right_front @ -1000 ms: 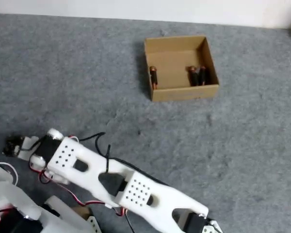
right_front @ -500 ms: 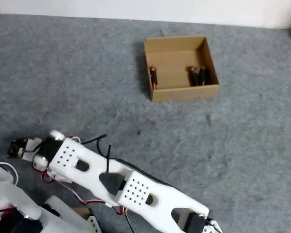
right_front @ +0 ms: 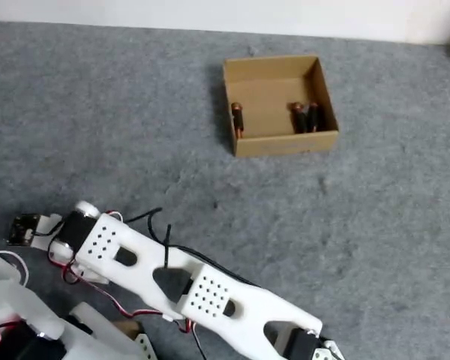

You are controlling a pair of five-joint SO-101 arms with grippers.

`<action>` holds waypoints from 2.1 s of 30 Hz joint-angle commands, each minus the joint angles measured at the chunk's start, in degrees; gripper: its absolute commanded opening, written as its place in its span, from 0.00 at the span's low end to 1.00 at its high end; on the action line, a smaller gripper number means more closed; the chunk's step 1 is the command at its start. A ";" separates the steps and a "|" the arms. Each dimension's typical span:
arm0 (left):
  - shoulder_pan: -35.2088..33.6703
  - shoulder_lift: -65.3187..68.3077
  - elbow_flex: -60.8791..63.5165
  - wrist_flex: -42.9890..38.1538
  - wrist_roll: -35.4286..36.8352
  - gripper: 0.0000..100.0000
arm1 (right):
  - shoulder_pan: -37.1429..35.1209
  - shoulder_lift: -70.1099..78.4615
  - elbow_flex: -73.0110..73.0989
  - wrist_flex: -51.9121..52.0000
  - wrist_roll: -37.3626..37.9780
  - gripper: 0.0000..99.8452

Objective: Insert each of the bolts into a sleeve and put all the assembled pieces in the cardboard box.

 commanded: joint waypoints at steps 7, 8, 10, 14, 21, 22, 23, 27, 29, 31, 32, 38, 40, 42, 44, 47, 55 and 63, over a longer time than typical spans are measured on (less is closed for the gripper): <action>5.32 0.40 0.75 -0.26 0.44 0.00 | 1.71 -2.24 -6.64 1.19 -3.78 0.14; 5.32 0.31 0.66 -0.26 0.44 0.00 | 1.80 -2.24 -6.64 1.10 -3.78 0.17; 5.32 0.31 0.66 -0.26 0.44 0.00 | 1.63 -2.15 -6.73 1.01 -3.78 0.19; 5.32 0.31 0.66 -0.26 0.44 0.00 | 1.80 -2.15 -6.81 0.84 -4.22 0.19; 5.67 0.31 0.75 -0.97 0.44 0.00 | 1.63 -2.15 -6.73 -6.64 -14.24 0.19; 5.67 0.31 0.75 -0.97 0.44 0.00 | 1.63 -2.15 -6.64 -6.90 -13.63 0.19; 5.67 0.31 0.75 -0.97 0.44 0.00 | 1.63 -2.15 -6.46 -7.16 -12.22 0.19; 5.67 0.31 0.75 -0.88 0.44 0.00 | 1.89 -0.57 -4.53 -8.31 -4.66 0.19; 5.67 0.31 0.75 -0.88 0.44 0.00 | 1.71 1.54 -3.38 -9.10 -2.37 0.19; 5.67 0.31 0.84 -0.79 0.44 0.00 | 1.63 3.74 -3.38 -9.63 -1.93 0.19; 5.67 0.31 0.84 -0.79 0.44 0.00 | 1.63 4.70 -3.38 -9.80 -1.93 0.19; 5.58 0.31 0.84 -0.79 0.44 0.00 | 1.63 6.90 -3.38 -9.45 -1.85 0.13; 5.58 0.31 0.84 -0.79 0.44 0.00 | 1.63 6.90 -3.38 -9.45 -1.85 0.02; 5.67 0.31 0.84 -0.70 0.44 0.00 | 1.71 7.16 -3.38 -9.45 -2.02 0.02; 5.67 0.31 0.84 -0.70 0.44 0.00 | 1.80 7.25 -3.38 -9.45 -2.11 0.00; 5.67 0.31 0.84 -0.70 0.44 0.00 | 1.98 6.90 -3.38 -9.01 -2.11 0.01; 5.67 0.22 1.80 -0.97 0.44 0.00 | 7.08 4.35 -23.69 1.45 -6.77 0.01; 9.36 0.75 2.15 -3.43 0.44 0.00 | 16.66 -5.85 -21.58 1.27 -6.95 0.01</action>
